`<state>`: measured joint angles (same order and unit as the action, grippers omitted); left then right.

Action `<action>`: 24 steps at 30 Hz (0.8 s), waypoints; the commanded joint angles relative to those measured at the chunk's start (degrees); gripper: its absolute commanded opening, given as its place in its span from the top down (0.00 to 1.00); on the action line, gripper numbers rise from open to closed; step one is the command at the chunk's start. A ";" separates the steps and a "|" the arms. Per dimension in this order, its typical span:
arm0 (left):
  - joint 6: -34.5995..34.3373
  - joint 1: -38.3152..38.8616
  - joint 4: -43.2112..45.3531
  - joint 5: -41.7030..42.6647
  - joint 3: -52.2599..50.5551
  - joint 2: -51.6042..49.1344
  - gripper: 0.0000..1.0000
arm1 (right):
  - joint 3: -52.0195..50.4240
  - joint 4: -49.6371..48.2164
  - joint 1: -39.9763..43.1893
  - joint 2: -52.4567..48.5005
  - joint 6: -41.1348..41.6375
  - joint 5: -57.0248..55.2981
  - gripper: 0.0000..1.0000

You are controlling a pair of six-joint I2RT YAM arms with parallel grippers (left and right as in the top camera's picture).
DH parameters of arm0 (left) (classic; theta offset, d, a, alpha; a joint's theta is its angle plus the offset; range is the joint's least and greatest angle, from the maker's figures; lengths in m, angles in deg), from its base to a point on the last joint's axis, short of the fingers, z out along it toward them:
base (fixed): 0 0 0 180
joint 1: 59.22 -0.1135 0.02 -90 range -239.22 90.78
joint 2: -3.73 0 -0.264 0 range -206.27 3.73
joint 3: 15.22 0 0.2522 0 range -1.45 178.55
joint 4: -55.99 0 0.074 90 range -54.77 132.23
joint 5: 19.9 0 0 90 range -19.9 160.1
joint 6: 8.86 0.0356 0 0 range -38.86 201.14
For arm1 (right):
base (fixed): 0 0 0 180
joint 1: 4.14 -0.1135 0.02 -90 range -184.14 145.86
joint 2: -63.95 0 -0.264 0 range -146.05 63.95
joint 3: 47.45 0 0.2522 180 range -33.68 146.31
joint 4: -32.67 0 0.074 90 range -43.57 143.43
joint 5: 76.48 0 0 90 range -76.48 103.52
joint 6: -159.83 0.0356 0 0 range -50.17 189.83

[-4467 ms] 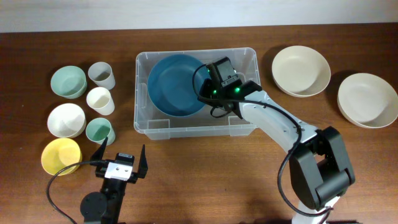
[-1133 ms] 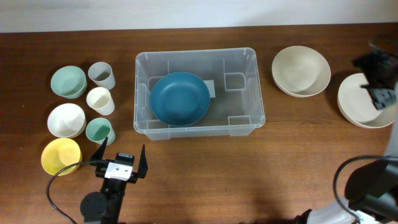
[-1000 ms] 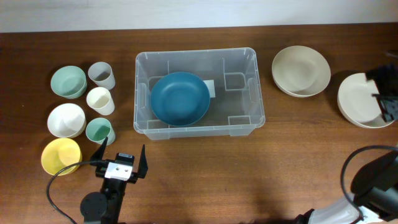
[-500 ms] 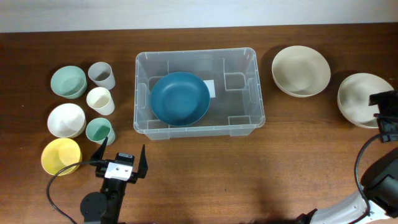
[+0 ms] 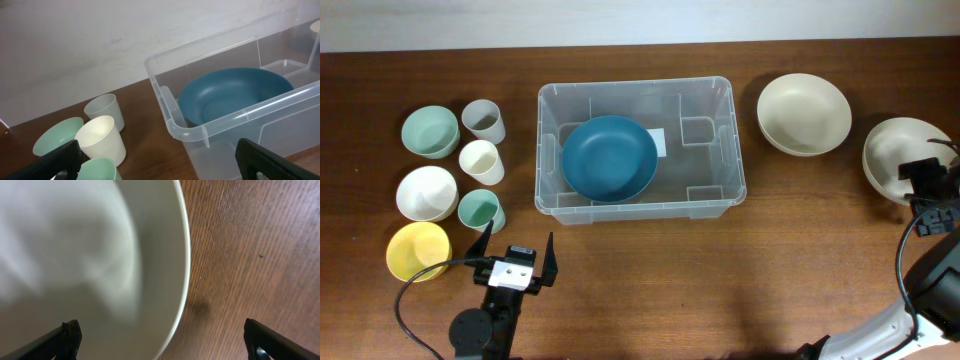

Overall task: Pack container
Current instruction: 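Move the right gripper to the front-right cream bowl and grasp its rim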

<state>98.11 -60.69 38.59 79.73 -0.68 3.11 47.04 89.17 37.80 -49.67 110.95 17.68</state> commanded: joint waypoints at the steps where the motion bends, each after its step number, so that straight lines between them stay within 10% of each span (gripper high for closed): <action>1: 0.26 -0.31 -0.09 0.44 -0.24 0.28 0.00 | -0.42 -0.83 0.13 -2.95 -0.70 0.00 0.01; 11: 0.26 -0.31 -0.09 0.44 -0.24 0.28 0.00 | -0.39 -3.48 0.15 -4.72 -1.90 0.11 0.16; 19: 0.26 -0.31 -0.09 0.44 -0.24 0.28 0.00 | -0.37 -4.24 0.59 -4.72 -1.73 -0.33 0.96; 24: 0.28 -0.31 -0.09 0.42 -0.24 0.28 0.00 | 2.67 -1.29 2.97 -4.57 -1.73 -0.31 0.96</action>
<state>98.11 -60.69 38.59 79.73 -0.68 3.11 47.26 85.92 38.63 -53.65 109.48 18.58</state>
